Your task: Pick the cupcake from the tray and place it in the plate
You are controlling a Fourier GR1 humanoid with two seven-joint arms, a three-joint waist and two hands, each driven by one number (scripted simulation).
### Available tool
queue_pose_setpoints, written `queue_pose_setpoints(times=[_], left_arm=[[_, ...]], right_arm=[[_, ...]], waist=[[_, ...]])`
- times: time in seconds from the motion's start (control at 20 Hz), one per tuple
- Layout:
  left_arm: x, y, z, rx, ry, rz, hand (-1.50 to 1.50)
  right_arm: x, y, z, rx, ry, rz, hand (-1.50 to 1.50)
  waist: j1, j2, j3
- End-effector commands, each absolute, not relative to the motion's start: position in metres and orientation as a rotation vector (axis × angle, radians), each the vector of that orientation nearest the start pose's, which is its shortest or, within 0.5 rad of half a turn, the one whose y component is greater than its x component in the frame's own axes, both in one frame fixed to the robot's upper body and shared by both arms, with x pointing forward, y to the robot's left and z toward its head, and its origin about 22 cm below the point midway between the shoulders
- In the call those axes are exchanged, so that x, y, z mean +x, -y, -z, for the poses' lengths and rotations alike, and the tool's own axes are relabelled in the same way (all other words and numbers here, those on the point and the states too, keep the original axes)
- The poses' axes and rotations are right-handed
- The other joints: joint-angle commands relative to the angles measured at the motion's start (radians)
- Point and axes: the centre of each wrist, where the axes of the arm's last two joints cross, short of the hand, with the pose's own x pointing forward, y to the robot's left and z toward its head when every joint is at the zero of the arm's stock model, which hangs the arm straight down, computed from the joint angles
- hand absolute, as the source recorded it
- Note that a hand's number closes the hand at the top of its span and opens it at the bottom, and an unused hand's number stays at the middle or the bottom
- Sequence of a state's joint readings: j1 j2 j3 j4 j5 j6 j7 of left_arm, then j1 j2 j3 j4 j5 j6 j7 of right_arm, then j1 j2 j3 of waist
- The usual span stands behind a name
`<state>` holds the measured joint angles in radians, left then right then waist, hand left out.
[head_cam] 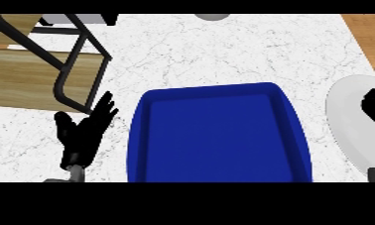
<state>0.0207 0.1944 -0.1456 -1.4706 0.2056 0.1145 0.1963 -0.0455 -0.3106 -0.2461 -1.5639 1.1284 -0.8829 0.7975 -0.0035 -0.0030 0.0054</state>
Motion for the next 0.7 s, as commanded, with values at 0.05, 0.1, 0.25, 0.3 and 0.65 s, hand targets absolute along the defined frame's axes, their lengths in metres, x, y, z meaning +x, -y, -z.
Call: queue_pose_setpoints(times=[0.05,0.1,0.25,0.3,0.65], left_arm=[[0.239,-0.237,0.037,0.006,1.183,0.016,0.0],[0.235,-0.25,0.023,-0.006,1.191,0.019,0.0],[0.234,-0.227,0.021,-0.013,1.196,0.02,0.0],[0.234,-0.249,0.03,-0.005,1.203,0.009,0.0],[0.239,-0.24,0.021,-0.005,1.189,0.025,0.0]], right_arm=[[0.25,0.414,-0.056,-1.757,1.125,0.495,1.5],[0.244,0.422,-0.039,-1.773,1.122,0.516,1.5],[0.246,0.447,-0.042,-1.773,1.129,0.494,1.5],[0.25,0.46,-0.054,-1.778,1.132,0.484,1.5],[0.239,0.482,-0.013,-1.416,0.861,0.302,-1.5]], waist=[[0.002,0.005,-0.004],[0.007,0.004,-0.004],[0.008,0.004,-0.003],[0.009,0.005,-0.004],[0.015,0.007,-0.001]])
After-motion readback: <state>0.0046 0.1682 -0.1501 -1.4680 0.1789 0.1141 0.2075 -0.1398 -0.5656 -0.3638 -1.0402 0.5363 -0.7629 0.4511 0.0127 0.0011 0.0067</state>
